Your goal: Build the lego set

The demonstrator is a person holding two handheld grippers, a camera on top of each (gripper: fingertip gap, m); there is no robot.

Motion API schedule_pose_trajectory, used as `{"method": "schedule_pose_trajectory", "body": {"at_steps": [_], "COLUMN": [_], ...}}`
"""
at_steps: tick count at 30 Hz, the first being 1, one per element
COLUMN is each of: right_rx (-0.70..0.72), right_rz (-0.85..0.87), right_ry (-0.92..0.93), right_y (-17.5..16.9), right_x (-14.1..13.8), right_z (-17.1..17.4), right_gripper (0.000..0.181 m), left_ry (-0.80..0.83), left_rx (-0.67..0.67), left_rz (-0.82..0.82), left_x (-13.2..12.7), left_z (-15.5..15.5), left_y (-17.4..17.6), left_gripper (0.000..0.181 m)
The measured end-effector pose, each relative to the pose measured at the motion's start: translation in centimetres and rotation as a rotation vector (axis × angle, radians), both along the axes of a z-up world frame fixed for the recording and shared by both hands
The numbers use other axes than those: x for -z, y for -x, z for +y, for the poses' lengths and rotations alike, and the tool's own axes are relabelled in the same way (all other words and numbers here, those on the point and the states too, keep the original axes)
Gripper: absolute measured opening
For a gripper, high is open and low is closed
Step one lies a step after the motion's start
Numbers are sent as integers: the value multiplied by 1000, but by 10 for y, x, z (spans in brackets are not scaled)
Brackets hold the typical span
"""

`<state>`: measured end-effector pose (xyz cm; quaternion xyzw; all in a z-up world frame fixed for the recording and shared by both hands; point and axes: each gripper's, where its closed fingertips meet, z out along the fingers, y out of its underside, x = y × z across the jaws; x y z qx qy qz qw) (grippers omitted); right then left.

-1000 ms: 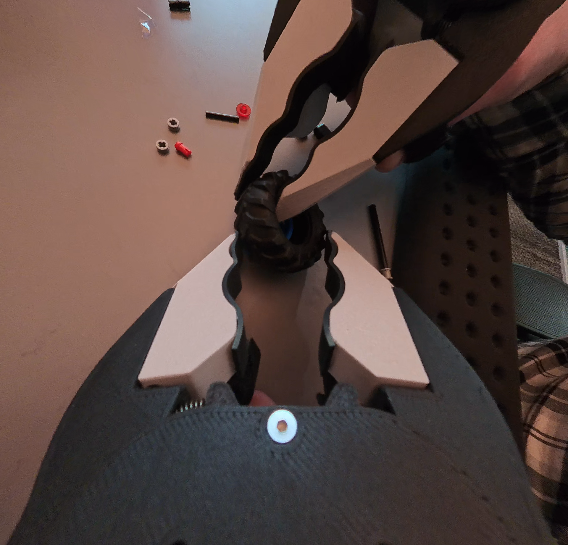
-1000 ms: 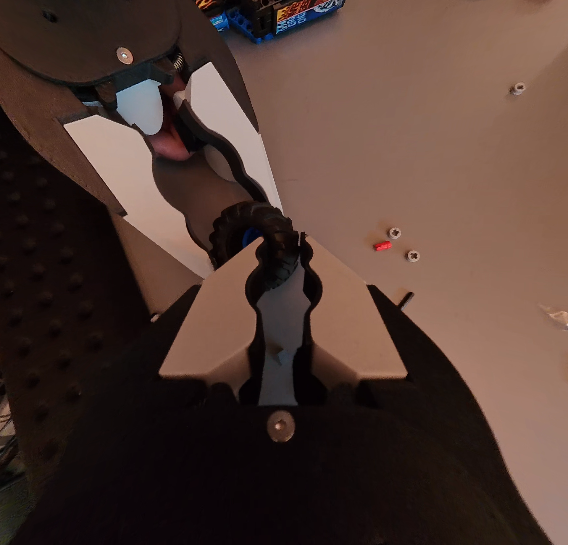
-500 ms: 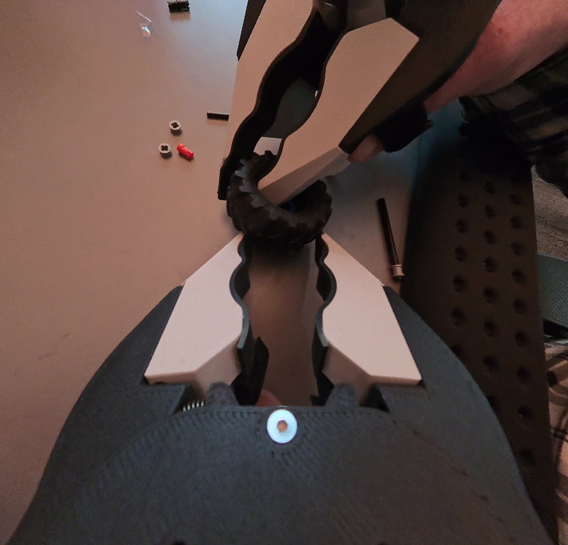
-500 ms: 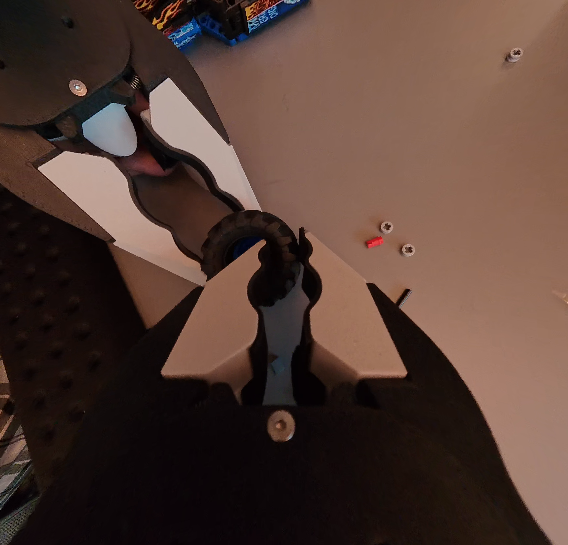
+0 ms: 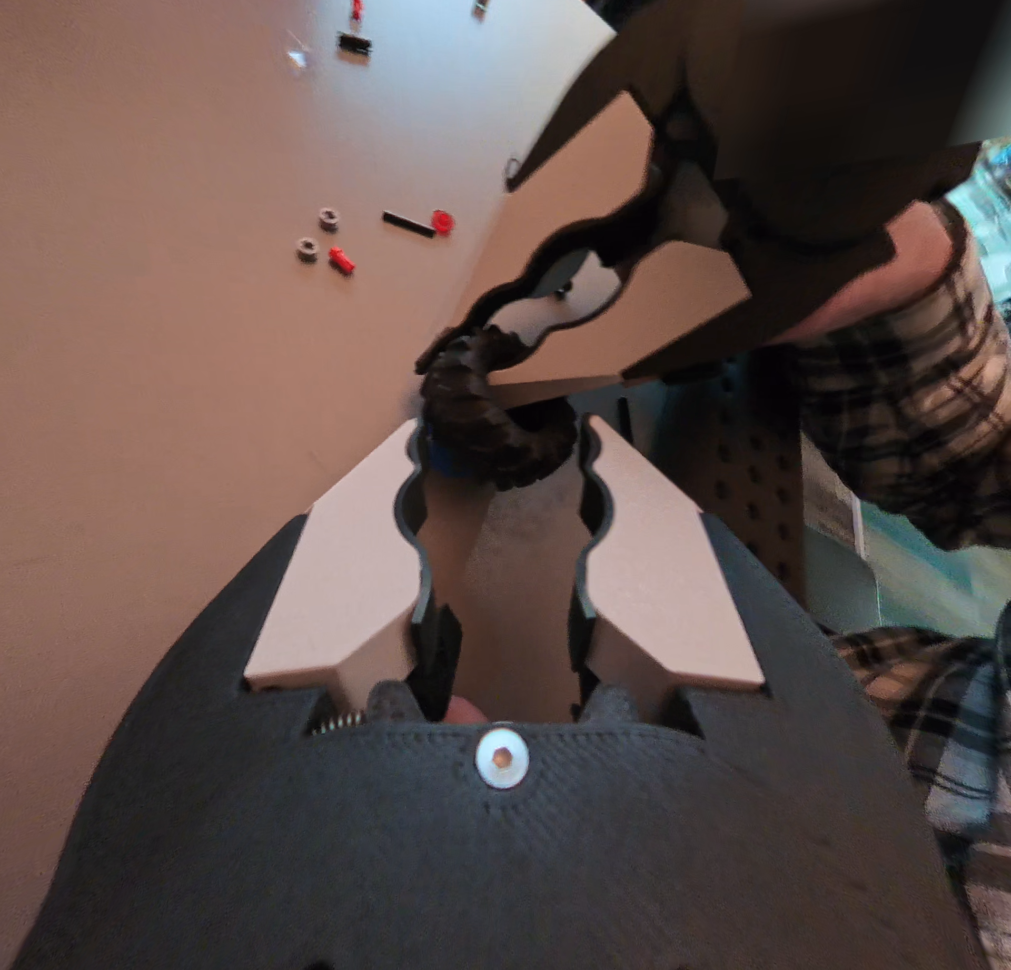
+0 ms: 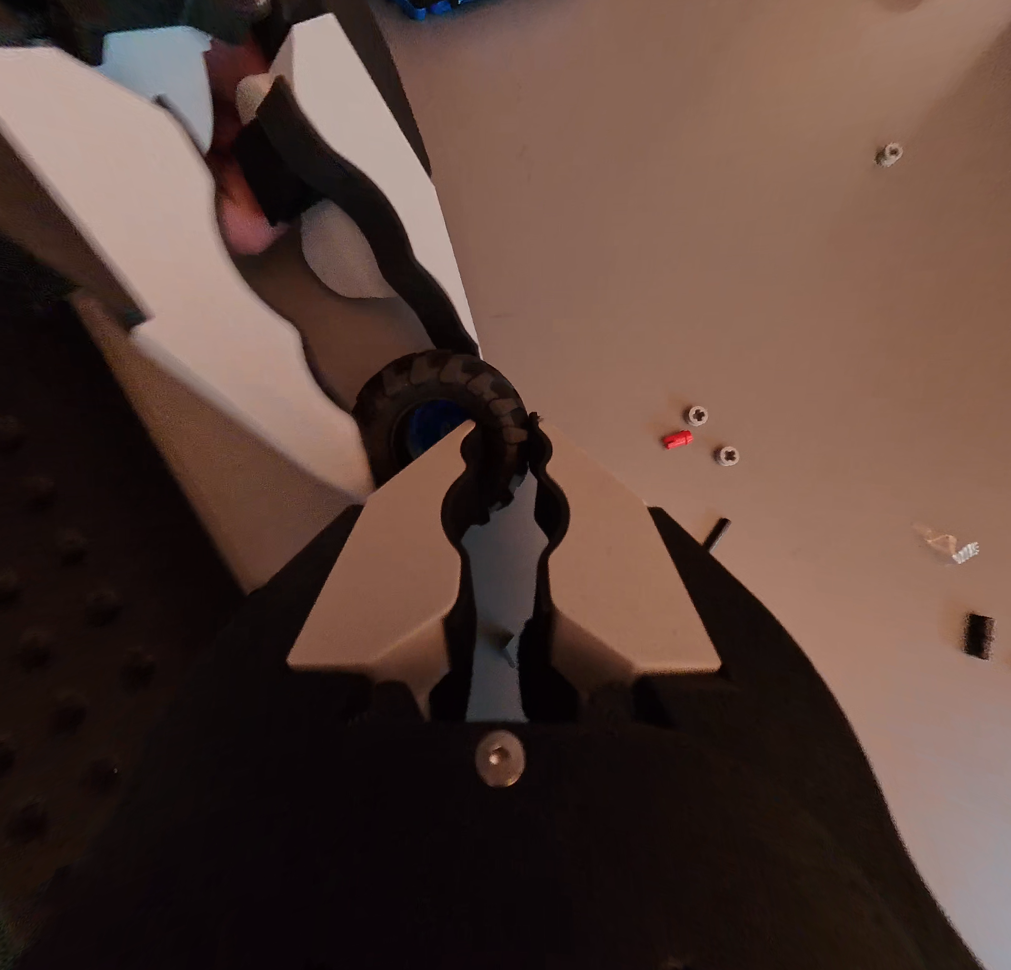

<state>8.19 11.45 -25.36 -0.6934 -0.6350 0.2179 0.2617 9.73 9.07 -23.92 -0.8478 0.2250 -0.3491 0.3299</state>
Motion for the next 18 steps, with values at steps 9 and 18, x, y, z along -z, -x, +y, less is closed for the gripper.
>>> {"method": "schedule_pose_trajectory", "body": {"at_steps": [9,18], "right_rx": [-13,-45], "right_rz": [40,45], "right_ry": [9,58], "right_y": [0,-6], "right_x": [-1,-4], "right_z": [-3,-9], "right_gripper": [13,17], "left_ry": [34,77], "left_rx": [-29,15], "left_rz": [-19,-46], "left_x": [7,9], "left_z": [5,-1], "left_y": [5,-2], "left_gripper": [31,29]}}
